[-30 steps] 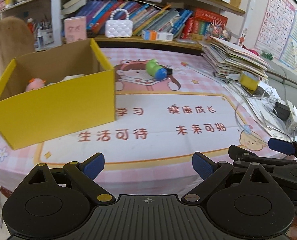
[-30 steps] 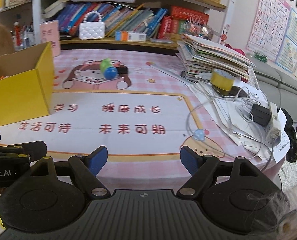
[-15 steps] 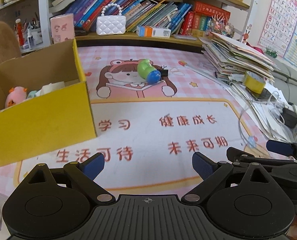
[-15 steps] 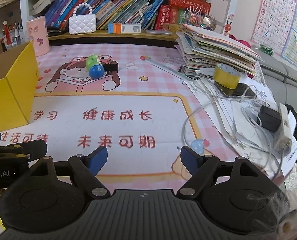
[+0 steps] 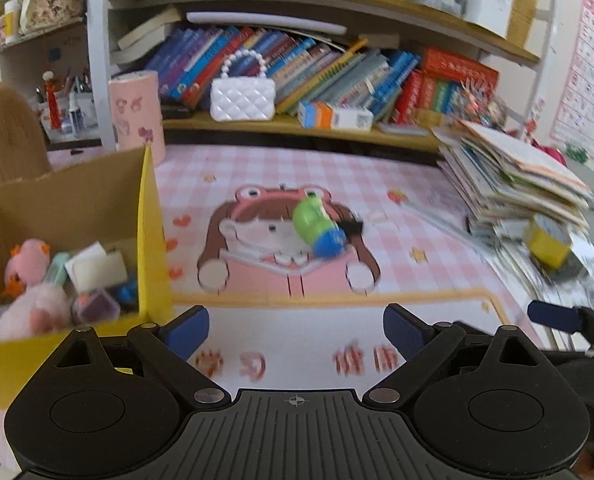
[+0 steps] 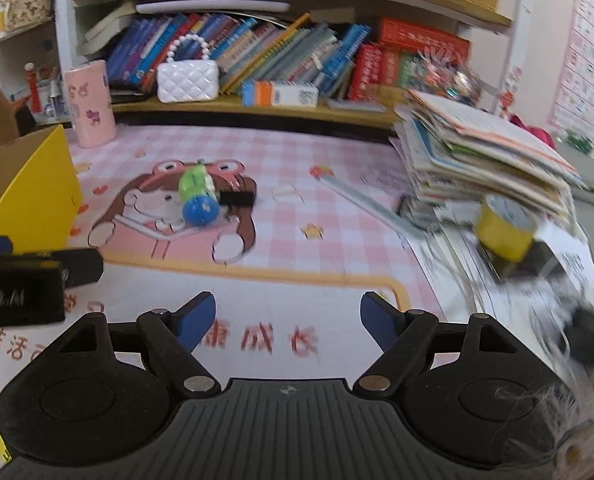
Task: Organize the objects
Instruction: 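Withdraw both open tools from the box toward the green toy and black clip, then grasp the black binder clip with the right tool while the left tool grasps the green-blue toy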
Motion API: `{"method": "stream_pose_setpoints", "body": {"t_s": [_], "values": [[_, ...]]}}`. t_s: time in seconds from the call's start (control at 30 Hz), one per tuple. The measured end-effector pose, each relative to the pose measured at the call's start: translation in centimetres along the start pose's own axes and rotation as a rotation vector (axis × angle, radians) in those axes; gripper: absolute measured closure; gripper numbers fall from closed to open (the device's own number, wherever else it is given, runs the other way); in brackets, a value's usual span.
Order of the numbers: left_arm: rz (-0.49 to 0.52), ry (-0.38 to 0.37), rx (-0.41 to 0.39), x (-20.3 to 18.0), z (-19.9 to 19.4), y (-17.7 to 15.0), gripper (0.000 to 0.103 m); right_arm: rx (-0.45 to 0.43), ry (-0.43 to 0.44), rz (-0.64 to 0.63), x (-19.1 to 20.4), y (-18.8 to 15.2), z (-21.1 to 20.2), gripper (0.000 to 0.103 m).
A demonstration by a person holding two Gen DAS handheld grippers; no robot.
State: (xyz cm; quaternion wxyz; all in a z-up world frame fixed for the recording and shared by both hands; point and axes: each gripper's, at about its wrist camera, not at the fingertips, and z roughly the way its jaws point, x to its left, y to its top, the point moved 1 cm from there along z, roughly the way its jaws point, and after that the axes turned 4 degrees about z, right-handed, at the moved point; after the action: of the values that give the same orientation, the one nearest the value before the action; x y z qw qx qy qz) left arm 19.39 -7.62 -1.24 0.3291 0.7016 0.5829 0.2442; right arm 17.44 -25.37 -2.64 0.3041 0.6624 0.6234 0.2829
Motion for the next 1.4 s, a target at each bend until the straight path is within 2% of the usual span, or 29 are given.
{"method": "stream_pose_setpoints", "body": {"t_s": [0.1,0.2,0.27,0.5,0.73,0.87,0.9,0.97,1.03,1.13,1.4], "values": [[-0.006,0.014,-0.024,-0.4,0.8,1.6,0.010,-0.023,0.025,-0.027,-0.1,1.2,1.4,0.025],[-0.008,0.026,-0.039,-1.1,1.8,3.2,0.017,-0.045,0.045,-0.030,-0.5,2.7,3.1,0.026],[-0.019,0.031,-0.029,-1.3,2.8,4.0,0.021,-0.059,0.060,-0.035,-0.7,3.6,4.0,0.026],[-0.076,0.037,0.022,-1.7,7.3,6.4,0.024,-0.066,0.094,-0.050,-1.3,5.7,7.5,0.027],[-0.114,0.042,0.135,-1.6,14.5,7.3,0.037,-0.017,0.092,-0.060,-2.0,5.9,10.1,0.027],[-0.154,0.036,0.199,-1.4,18.1,7.5,0.042,0.003,0.096,-0.059,-2.3,6.2,11.1,0.026],[-0.158,0.034,0.209,-1.3,18.8,7.5,0.044,0.006,0.100,-0.062,-2.3,6.2,11.4,0.026],[-0.161,0.020,0.235,-1.3,20.0,7.4,0.061,0.010,0.108,-0.070,-2.3,6.3,11.9,0.026],[-0.162,0.012,0.232,-1.1,20.2,7.2,0.063,0.018,0.119,-0.076,-2.0,6.4,12.5,0.026],[-0.191,0.038,0.199,0.3,18.9,7.3,0.065,0.027,0.139,-0.080,-1.4,6.5,13.5,0.026],[-0.273,0.048,0.097,3.7,12.5,8.0,0.066,0.034,0.188,-0.085,2.0,7.5,17.8,0.028]]}}
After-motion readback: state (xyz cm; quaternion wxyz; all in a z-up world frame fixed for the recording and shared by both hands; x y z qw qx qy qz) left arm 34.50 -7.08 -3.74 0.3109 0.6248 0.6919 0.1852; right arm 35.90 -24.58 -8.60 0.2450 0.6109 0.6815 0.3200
